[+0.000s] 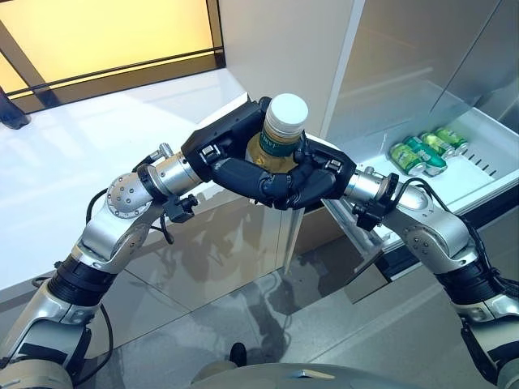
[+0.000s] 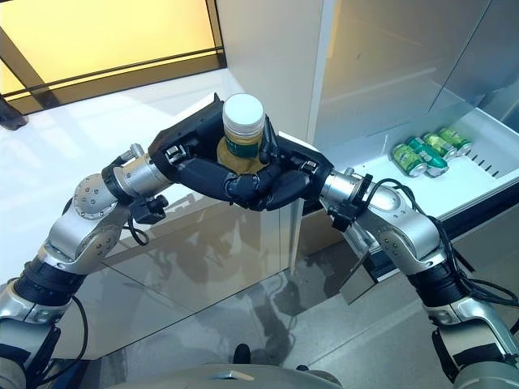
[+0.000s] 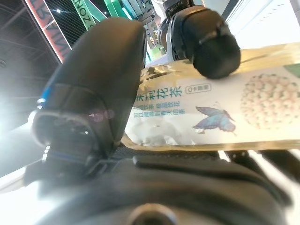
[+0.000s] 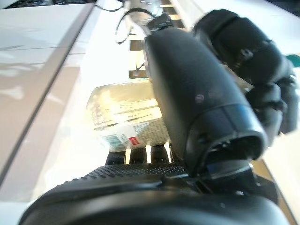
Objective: Put drinks into fridge and close the fridge
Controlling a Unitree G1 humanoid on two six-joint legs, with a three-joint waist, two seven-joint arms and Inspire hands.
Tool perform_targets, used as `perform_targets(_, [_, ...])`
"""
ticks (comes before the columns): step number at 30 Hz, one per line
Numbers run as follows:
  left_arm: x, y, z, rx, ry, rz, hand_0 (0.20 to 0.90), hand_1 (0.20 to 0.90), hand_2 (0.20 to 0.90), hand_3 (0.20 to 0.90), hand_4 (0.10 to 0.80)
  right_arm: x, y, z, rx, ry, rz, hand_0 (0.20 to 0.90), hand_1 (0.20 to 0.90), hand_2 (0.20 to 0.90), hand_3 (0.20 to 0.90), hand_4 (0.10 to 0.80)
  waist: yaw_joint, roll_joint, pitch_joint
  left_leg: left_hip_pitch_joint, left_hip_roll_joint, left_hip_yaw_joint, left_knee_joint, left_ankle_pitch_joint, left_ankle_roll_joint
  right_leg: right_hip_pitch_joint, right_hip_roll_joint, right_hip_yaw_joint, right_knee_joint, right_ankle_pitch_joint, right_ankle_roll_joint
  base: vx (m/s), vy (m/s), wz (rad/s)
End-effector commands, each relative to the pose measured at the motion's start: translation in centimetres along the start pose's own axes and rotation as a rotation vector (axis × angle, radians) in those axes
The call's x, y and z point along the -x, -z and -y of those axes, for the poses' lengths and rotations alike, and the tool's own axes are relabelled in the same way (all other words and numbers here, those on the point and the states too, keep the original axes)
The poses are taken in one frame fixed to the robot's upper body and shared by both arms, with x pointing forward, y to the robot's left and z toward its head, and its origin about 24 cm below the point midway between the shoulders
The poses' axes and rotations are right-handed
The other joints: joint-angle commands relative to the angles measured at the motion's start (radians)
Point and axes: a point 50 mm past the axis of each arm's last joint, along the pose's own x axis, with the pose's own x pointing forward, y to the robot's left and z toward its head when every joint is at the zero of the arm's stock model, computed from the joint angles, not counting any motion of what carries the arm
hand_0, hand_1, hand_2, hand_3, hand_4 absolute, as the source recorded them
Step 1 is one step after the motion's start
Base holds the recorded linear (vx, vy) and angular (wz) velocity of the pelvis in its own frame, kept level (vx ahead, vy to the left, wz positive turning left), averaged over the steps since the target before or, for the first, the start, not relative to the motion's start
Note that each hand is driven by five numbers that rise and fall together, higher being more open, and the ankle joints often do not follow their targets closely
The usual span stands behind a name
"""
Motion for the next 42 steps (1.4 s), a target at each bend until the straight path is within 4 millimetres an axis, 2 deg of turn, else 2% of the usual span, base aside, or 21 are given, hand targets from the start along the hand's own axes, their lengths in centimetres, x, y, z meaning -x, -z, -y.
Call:
perform_targets(1, [-2.1, -3.4, -0.6, -0.043, 0.012, 0.231, 0.3, 0.3, 0.3, 0.2, 0.1, -2.7, -7.0, -2.2, 0.054, -0.185, 0.359, 0.3, 0.3, 0.3, 0.2, 0.1, 0.01, -0.017, -0.124, 0.029, -0.032, -0.006, 0.001, -0.104, 0.015, -0.079, -0.013, 0.019, 0.015, 0.072, 0.062, 0.0, 0.0, 0.0])
perform_targets(12, [-2.1, -3.5, -0.7, -0.05, -0.016, 0.239, 0.3, 0.3, 0.3, 0.2, 0.1, -2.7, -7.3, -2.2, 0.047, -0.171, 0.378, 0.3, 0.3, 0.3, 0.2, 0.1, 0.012, -0.019, -0.124, 0.031, -0.031, -0.007, 0.001, -0.105, 0.015, -0.077, -0.013, 0.02, 0.015, 0.071, 0.062, 0.0, 0.0, 0.0])
perform_targets(13, [-1.9, -3.5, -0.9, -0.056, -0.03, 0.237, 0.9, 0.9, 0.9, 0.9, 0.8, -2.7, -7.3, -2.1, 0.051, -0.165, 0.384, 0.3, 0.3, 0.3, 0.2, 0.1, 0.012, -0.019, -0.123, 0.032, -0.031, -0.008, 0.001, -0.104, 0.015, -0.077, -0.013, 0.02, 0.016, 0.072, 0.062, 0.0, 0.0, 0.0])
perform_targets(34, [1.0, -4.1, -3.3, -0.206, -0.27, 0.234, 0.9, 0.9, 0.9, 0.9, 0.8, -1.1, -7.9, -1.0, 0.09, -0.092, 0.439, 0.3, 0.3, 0.3, 0.2, 0.1, 0.026, -0.023, -0.127, 0.031, -0.029, -0.018, 0.001, -0.104, 0.013, -0.075, -0.011, 0.016, 0.015, 0.07, 0.059, 0.0, 0.0, 0.0])
perform_targets(39, [2.3, -3.8, -4.3, -0.224, -0.368, 0.195, 0.9, 0.9, 0.9, 0.9, 0.8, -0.4, -8.7, -0.5, 0.126, -0.053, 0.479, 0.3, 0.3, 0.3, 0.2, 0.1, 0.029, -0.025, -0.126, 0.03, -0.029, -0.018, 0.001, -0.103, 0.013, -0.075, -0.011, 0.016, 0.015, 0.069, 0.059, 0.0, 0.0, 0.0])
perform_targets(42, [3.7, -3.8, -4.8, -0.248, -0.436, 0.18, 0.9, 0.9, 0.9, 0.9, 0.8, 0.5, -9.6, -0.2, 0.158, -0.009, 0.525, 0.3, 0.3, 0.3, 0.2, 0.1, 0.035, -0.026, -0.126, 0.027, -0.029, -0.022, 0.002, -0.102, 0.013, -0.076, -0.01, 0.016, 0.015, 0.068, 0.058, 0.0, 0.0, 0.0])
